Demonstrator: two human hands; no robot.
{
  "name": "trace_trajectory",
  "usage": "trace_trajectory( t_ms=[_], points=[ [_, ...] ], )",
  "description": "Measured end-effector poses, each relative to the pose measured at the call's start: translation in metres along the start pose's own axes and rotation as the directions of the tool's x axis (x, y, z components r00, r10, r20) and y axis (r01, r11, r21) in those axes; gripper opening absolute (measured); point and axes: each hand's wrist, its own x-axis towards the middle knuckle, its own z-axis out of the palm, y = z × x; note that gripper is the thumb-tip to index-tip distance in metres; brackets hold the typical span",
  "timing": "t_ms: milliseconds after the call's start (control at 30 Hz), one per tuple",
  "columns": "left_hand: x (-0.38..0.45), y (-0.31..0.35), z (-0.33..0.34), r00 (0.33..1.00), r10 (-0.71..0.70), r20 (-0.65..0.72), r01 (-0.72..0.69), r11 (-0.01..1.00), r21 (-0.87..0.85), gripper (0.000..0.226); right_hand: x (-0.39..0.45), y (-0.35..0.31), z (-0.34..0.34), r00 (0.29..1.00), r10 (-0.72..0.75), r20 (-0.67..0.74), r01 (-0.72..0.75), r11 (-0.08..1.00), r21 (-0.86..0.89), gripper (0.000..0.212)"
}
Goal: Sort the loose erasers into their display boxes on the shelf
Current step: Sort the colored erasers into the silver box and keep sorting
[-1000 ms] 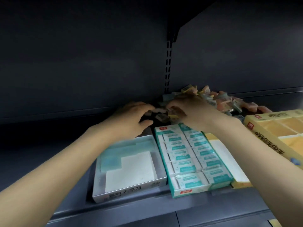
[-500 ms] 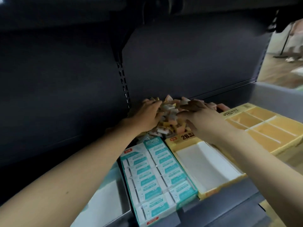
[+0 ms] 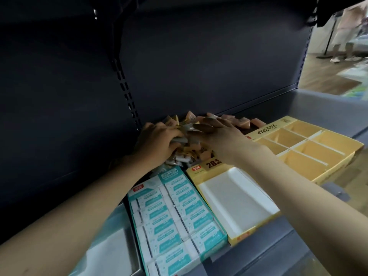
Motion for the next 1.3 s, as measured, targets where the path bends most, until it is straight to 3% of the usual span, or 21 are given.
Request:
trace_trajectory(
  t_ms=[267,400,467,667,767,933,1133,1300],
  points=[
    [-0.035,-0.023,-0.009,0.991,-0.052,-0.124,0.047,0.998,-0.045,0.029,0.017,0.000,0.004,1.000,-0.003,-0.003,0.003,0.996,0.092,0.045],
    [-0.049,-0.022,-0.013,0.977,-0.146,-0.157,0.128,0.984,-0.122,0.028,0.015,-0.003,-0.003,0.999,0.020,0.025,-0.024,0.989,0.147,0.036],
    [-0.058,-0.021,-0.015,0.959,-0.213,-0.189,0.186,0.971,-0.151,0.027,0.015,-0.010,-0.007,1.000,0.014,-0.004,-0.013,0.975,0.221,0.039],
    [-0.087,-0.029,-0.022,0.892,-0.427,-0.152,0.368,0.878,-0.305,0.025,0.028,-0.041,-0.015,0.991,0.017,-0.136,0.015,0.973,0.231,0.058],
    [-0.107,-0.033,-0.032,0.848,-0.505,-0.157,0.442,0.840,-0.314,0.023,0.028,-0.062,-0.022,0.996,-0.050,-0.068,0.065,0.964,0.258,0.062],
    [-0.142,-0.037,-0.060,0.752,-0.657,-0.056,0.588,0.707,-0.393,0.035,0.026,-0.103,-0.035,0.991,-0.129,-0.033,0.132,0.934,0.332,0.053],
    [-0.180,-0.040,-0.085,0.681,-0.720,0.133,0.655,0.517,-0.551,0.023,0.023,-0.147,-0.038,0.978,-0.199,-0.056,0.205,0.889,0.409,0.023],
    [-0.201,-0.043,-0.099,0.611,-0.732,0.301,0.695,0.314,-0.646,0.024,0.023,-0.171,-0.041,0.949,-0.315,-0.011,0.283,0.837,0.468,0.026]
  ],
)
